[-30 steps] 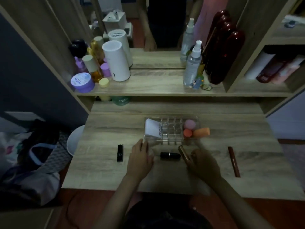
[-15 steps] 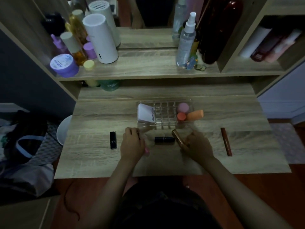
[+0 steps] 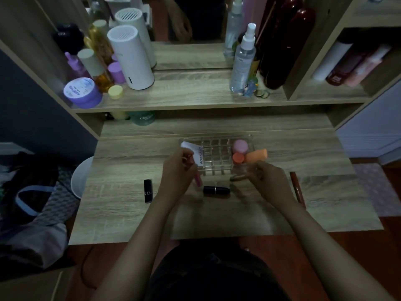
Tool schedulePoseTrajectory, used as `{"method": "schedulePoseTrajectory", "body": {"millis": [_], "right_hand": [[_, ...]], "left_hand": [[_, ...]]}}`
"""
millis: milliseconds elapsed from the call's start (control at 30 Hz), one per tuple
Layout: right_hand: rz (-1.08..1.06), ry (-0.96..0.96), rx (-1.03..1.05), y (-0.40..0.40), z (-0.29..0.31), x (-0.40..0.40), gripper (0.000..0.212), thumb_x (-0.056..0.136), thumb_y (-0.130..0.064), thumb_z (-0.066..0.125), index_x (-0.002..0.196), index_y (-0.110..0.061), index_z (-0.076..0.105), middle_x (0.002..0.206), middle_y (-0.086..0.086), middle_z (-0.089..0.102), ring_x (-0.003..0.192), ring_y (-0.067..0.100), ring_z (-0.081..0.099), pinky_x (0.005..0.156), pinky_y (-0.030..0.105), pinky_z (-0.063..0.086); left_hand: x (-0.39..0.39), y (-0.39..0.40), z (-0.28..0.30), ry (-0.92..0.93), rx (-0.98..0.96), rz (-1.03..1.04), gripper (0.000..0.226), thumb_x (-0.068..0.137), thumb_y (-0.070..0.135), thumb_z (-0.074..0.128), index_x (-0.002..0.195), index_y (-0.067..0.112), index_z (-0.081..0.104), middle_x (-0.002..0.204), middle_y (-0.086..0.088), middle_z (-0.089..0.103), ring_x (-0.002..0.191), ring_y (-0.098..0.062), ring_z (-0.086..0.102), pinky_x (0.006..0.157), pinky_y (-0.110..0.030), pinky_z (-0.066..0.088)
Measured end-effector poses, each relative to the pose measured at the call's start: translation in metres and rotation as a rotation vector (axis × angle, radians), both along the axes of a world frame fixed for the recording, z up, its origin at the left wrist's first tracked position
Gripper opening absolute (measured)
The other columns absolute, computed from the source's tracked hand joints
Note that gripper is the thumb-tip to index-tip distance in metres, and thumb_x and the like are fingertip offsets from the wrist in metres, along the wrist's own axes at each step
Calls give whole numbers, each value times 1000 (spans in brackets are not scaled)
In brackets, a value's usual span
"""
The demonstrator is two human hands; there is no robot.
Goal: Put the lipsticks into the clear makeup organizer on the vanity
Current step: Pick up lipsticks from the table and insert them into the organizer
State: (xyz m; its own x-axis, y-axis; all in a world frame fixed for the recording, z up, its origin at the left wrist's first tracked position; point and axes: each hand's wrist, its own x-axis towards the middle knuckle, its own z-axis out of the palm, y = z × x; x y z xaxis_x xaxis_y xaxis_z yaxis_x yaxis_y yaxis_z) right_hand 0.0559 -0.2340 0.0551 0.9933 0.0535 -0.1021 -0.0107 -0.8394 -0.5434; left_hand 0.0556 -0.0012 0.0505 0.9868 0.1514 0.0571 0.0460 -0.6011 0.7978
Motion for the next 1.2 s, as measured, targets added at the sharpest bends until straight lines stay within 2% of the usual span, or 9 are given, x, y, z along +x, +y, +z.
{"method": "schedulePoseTrajectory", "body": {"millis": [133, 233, 333, 433, 600, 767, 933, 1033, 1200], "right_hand": [[21, -169, 158, 20, 26, 30, 11, 82, -13, 68, 92, -9, 66, 84, -2, 66, 74, 10, 58, 58, 17, 39], [35, -237, 141, 39, 35, 59, 18, 78, -9, 71, 92, -3, 61, 86, 10, 68, 77, 21, 61, 65, 28, 45], [115, -243, 40, 54, 32, 80, 18, 80, -9, 67, 96, -4, 60, 94, 15, 68, 86, 28, 62, 71, 34, 47], [162, -243, -48, 61, 27, 92, 14, 83, -8, 60, 97, -8, 59, 95, 14, 65, 86, 30, 60, 68, 33, 43], [263, -192, -178, 67, 23, 101, 12, 86, -13, 54, 98, -12, 57, 96, 13, 63, 86, 31, 59, 70, 39, 48], [329, -158, -235, 75, 22, 103, 14, 89, -15, 52, 100, -9, 59, 100, 13, 65, 92, 30, 61, 78, 40, 49], [342, -164, -247, 79, 17, 104, 15, 91, -20, 50, 99, -11, 60, 100, 12, 67, 91, 28, 62, 71, 29, 36], [351, -169, -250, 79, 19, 104, 16, 92, -20, 51, 101, -11, 60, 101, 12, 68, 93, 28, 63, 74, 32, 41], [328, -128, -266, 78, 25, 107, 19, 91, -21, 52, 103, -10, 61, 103, 14, 69, 96, 32, 64, 82, 37, 49]], "left_hand": [[34, -9, 18, -144, 44, -13, 17, 77, 1, 65, 93, 3, 58, 90, -9, 60, 81, -14, 55, 66, -11, 42], [57, -13, 21, -202, 50, -17, 20, 75, -2, 65, 94, 0, 59, 92, -18, 63, 82, -23, 57, 73, -24, 47], [73, -18, 16, -185, 69, -50, 22, 77, -1, 63, 97, 2, 57, 98, -18, 59, 86, -25, 58, 78, -35, 52], [81, -21, 7, -165, 68, -74, 22, 79, -1, 61, 99, 6, 56, 102, -13, 57, 90, -20, 58, 78, -25, 50], [88, -24, -1, -158, 104, -107, 21, 79, -3, 57, 97, 6, 56, 100, -12, 57, 86, -10, 48, 69, -12, 39], [92, -26, -3, -149, 151, -173, 18, 79, -3, 55, 93, 6, 58, 98, -13, 59, 85, -13, 50, 72, -22, 42], [90, -22, -8, -127, 130, -206, 20, 75, -8, 55, 90, 5, 59, 96, -14, 61, 87, -17, 56, 76, -29, 51], [90, -21, -10, -104, 129, -211, 24, 73, -9, 55, 93, 5, 60, 98, -14, 62, 89, -20, 58, 79, -34, 53], [89, -24, -11, -70, 107, -195, 28, 76, -7, 57, 100, 7, 60, 103, -13, 62, 94, -18, 58, 81, -23, 48]]}}
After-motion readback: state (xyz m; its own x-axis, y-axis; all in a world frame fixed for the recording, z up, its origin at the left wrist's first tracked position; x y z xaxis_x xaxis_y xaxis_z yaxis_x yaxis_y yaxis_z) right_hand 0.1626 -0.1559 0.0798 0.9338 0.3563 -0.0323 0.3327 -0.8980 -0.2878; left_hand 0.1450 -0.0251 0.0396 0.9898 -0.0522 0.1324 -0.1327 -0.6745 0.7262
